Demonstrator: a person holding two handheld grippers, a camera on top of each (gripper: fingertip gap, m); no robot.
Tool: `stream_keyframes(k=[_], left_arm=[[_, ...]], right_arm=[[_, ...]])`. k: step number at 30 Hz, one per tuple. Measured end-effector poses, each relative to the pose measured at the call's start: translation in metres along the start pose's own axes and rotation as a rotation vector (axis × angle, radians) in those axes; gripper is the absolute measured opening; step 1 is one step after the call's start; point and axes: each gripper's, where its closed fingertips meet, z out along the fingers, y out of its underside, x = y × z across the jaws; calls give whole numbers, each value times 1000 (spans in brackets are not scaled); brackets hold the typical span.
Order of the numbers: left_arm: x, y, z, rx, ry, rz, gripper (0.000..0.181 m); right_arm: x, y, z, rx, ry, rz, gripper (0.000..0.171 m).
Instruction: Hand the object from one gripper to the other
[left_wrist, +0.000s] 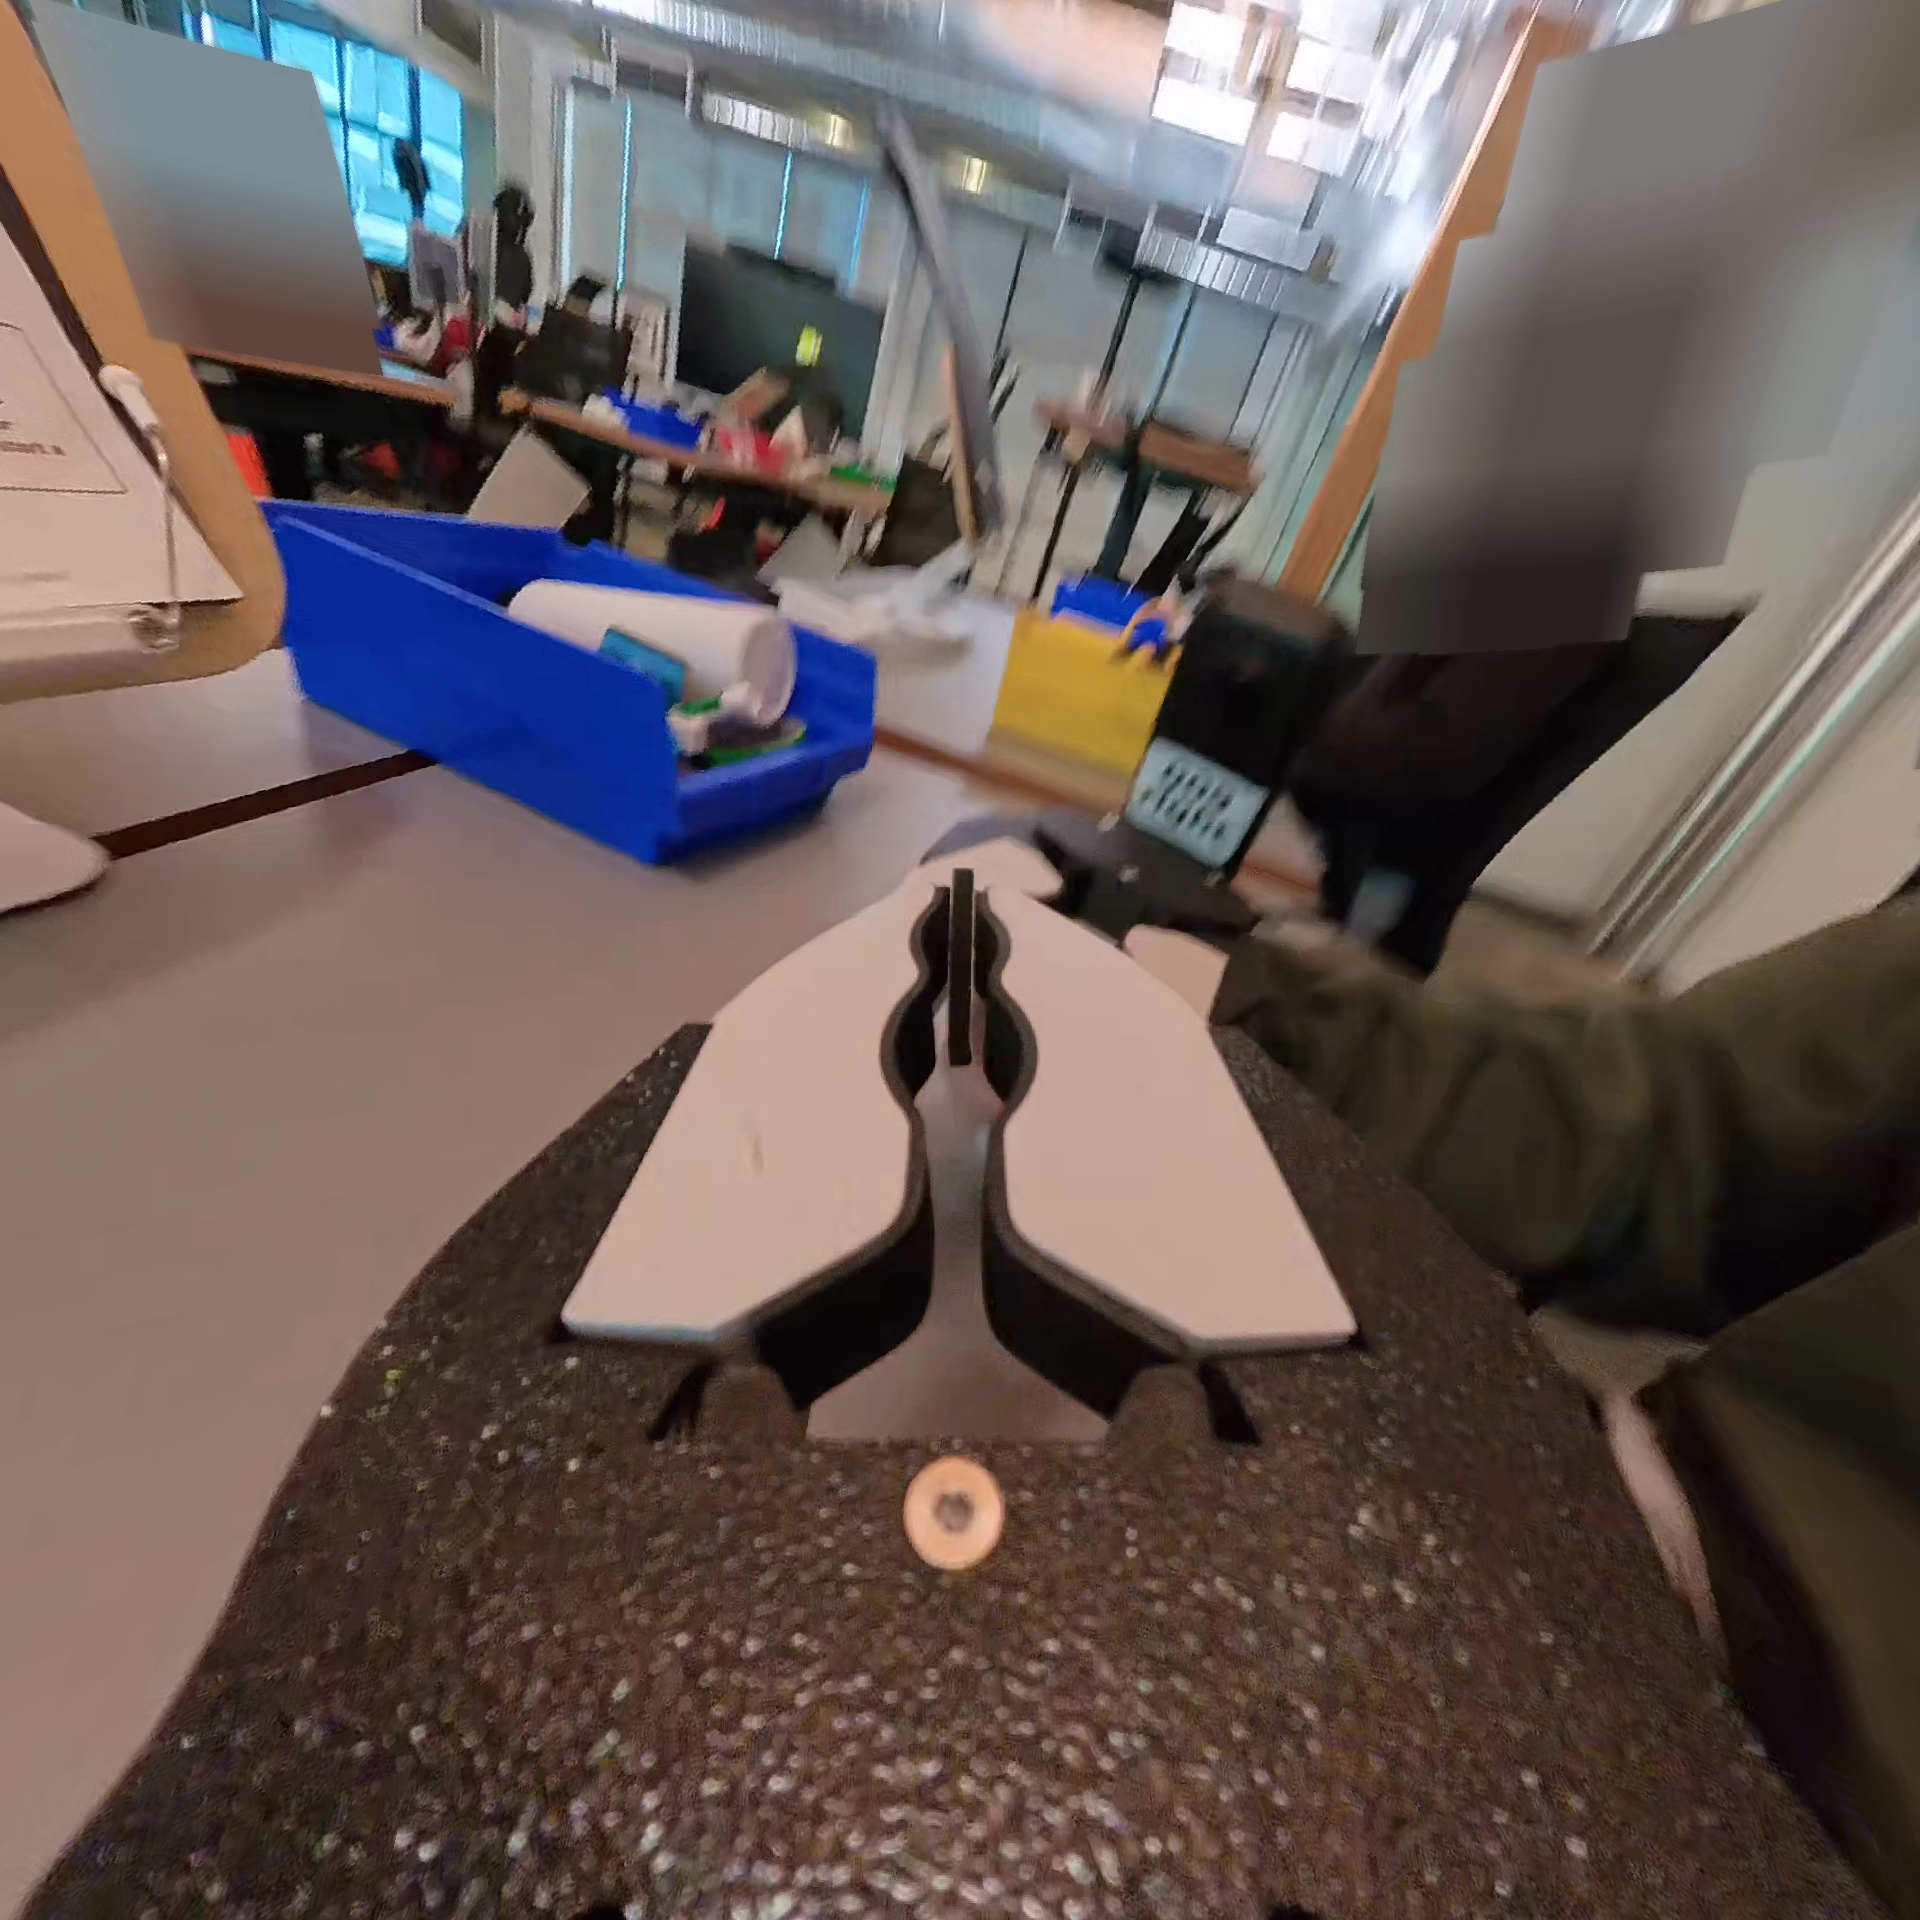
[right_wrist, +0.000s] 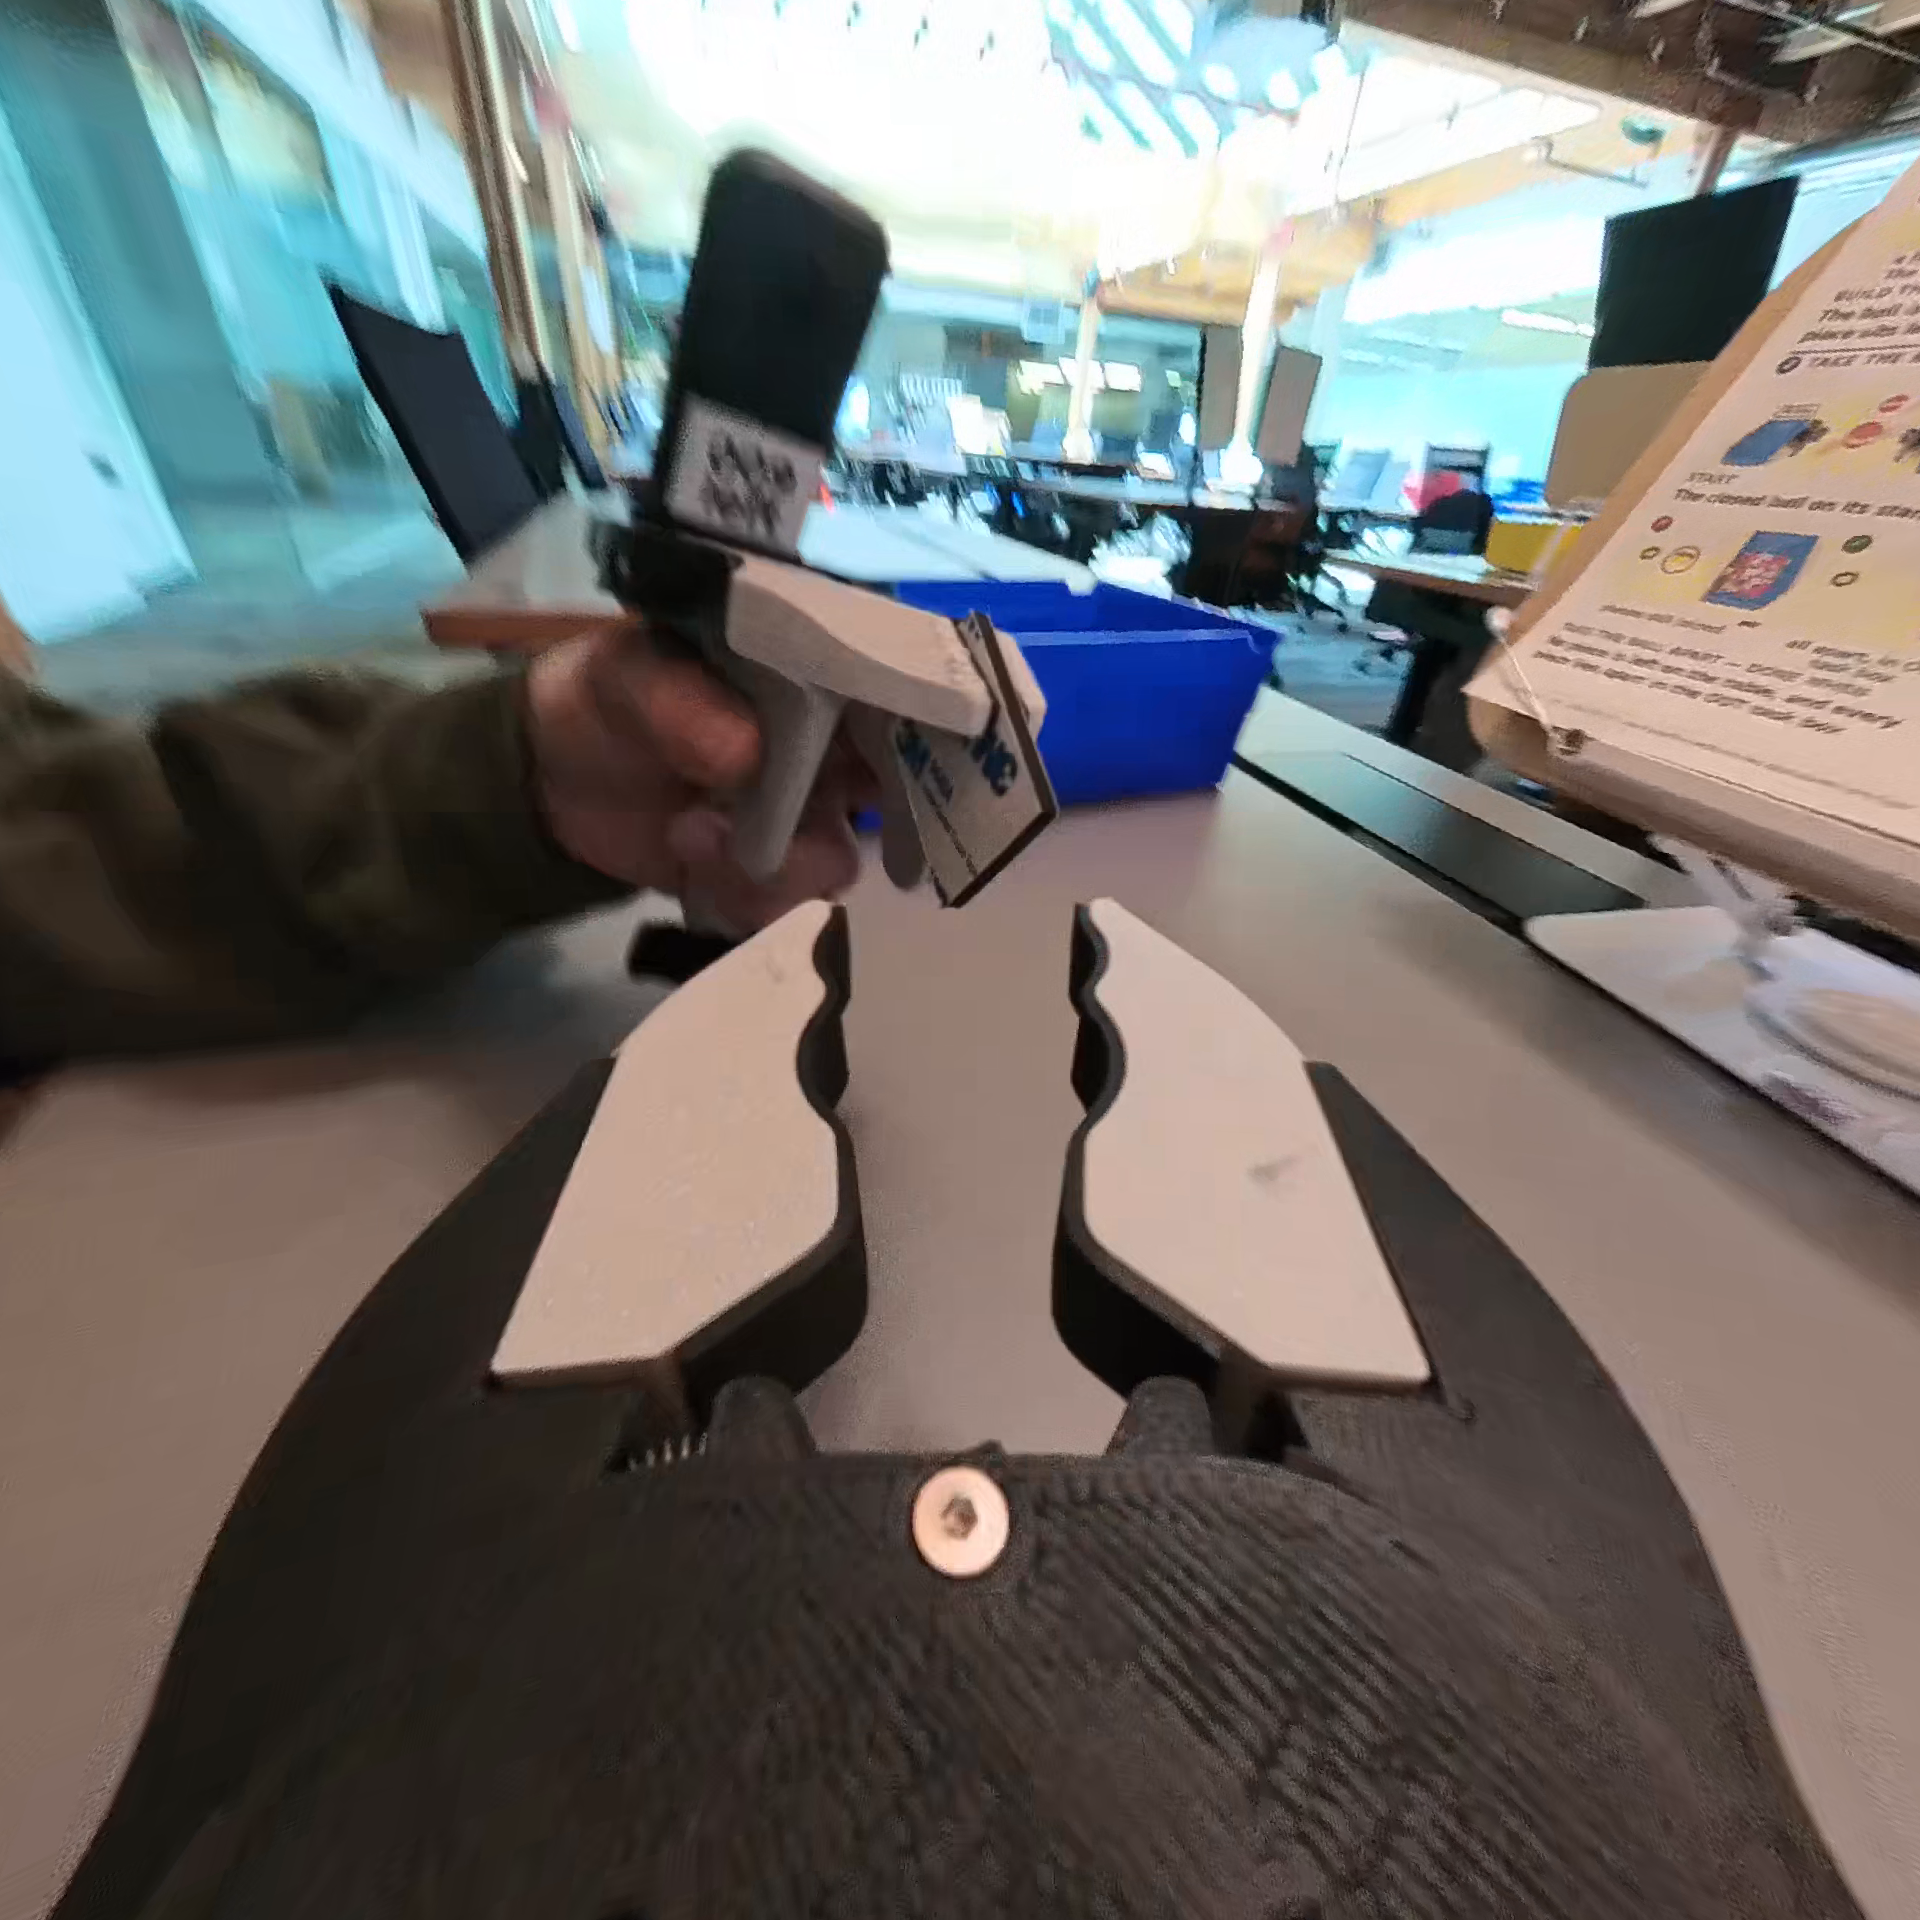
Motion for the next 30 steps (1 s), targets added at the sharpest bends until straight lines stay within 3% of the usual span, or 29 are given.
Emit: stream_keyframes(k=[1,5,14,16,18,22,30], left_arm=[[2,-5,0,52,32,-49,3],[6,-8,0,116,79,-83,3],[14,-1,5,94,91,22,4],[10,4,0,32,50,159,15],[7,13,-6,-62,7,383,40],[-3,37,-14,-273,-77,792,59],[0,59,-2,-368,-69,964,50]], right_arm=[[-2,-7,-1,58,-29,64,35],[3,-29,-11,231,-85,274,22],[-5,-25,-11,161,-180,308,4],[-5,-18,-13,102,-220,393,4],[-2,-9,-17,27,-268,524,4],[0,3,-28,-59,-338,734,4],[-23,18,-25,-169,-442,782,4]])
